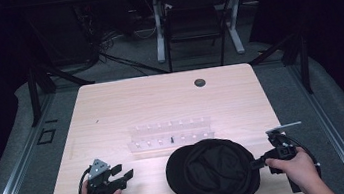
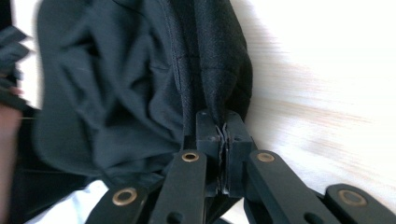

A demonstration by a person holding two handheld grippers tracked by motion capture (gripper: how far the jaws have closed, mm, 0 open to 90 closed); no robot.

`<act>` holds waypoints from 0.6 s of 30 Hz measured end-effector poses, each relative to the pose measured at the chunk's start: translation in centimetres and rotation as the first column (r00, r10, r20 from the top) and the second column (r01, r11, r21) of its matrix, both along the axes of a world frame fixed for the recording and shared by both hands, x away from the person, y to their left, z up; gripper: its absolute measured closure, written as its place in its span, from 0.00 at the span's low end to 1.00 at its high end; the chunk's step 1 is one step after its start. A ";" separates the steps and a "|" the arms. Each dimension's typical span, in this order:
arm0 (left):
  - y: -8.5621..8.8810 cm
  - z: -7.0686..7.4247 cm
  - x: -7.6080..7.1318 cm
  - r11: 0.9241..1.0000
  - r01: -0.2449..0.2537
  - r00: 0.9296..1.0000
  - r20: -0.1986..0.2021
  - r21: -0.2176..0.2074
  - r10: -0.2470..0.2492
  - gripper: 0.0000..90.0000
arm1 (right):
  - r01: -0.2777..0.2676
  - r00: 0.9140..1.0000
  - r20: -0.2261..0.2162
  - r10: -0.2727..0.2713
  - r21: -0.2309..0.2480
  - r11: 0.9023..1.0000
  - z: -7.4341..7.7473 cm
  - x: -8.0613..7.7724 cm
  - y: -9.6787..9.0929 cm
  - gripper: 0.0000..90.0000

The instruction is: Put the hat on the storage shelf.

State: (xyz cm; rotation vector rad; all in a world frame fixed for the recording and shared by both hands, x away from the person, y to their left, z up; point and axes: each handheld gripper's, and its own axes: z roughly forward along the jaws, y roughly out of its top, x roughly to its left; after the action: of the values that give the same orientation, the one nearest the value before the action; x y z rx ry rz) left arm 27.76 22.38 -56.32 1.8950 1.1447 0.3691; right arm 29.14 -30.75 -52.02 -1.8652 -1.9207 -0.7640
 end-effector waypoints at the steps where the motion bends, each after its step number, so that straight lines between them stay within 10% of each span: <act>1: 0.0 0.0 0.0 1.000 0.000 1.000 0.000 0.000 0.000 0.52 | 0.015 1.000 0.012 -0.016 0.042 0.999 0.5 -0.1 -0.1 0.98; 18: 0.0 0.0 0.0 1.000 0.000 1.000 -0.002 0.000 0.000 0.52 | -0.002 1.000 0.005 0.001 0.167 0.986 3.5 -0.2 0.0 0.98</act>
State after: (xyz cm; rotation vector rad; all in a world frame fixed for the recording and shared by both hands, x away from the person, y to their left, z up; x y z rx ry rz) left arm 27.78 22.33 -56.36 1.8960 1.1454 0.3677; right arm 28.99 -30.71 -48.55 -1.7626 -1.8002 -0.9001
